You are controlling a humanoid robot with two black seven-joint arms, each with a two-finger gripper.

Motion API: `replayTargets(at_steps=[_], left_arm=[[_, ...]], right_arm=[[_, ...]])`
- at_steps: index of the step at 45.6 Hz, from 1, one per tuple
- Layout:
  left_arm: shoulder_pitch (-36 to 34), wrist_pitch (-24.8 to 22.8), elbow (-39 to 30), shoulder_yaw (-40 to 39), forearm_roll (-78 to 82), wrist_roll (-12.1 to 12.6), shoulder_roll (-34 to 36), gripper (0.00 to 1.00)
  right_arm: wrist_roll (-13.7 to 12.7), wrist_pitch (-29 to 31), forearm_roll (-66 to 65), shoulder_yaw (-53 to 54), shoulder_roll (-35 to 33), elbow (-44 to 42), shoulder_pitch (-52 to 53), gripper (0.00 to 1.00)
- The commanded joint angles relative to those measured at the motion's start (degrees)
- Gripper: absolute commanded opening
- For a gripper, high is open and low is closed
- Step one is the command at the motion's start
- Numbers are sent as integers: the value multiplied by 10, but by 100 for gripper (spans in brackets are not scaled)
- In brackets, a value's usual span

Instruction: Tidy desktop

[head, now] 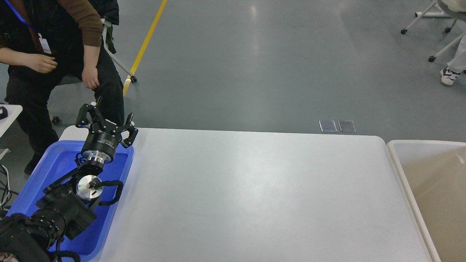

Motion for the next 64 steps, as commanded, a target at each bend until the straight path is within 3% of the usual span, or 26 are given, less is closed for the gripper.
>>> replayTargets(at_steps=[1,4,7,16,20,38,64], left_arm=[[0,0,0,0,0,0,0,100],[0,0,0,0,0,0,0,100],[0,0,0,0,0,0,0,100],[0,0,0,0,0,0,0,100],[0,0,0,0,0,0,0,100],[0,0,0,0,0,0,0,100],[0,0,0,0,0,0,0,100]], right_arm=[[2,56,3,158,-9,67,-43,100],[7,59,3,179,-9,94,-64,100],[30,59,3,198,-5,121,-91,100],[180,71,-12,224,51,159,-173,100],[214,72,-28,224,85,158,-205,100],[213,73,-31,212,194,152,-332,100],[213,74,-31,176,198,145,-328,100]])
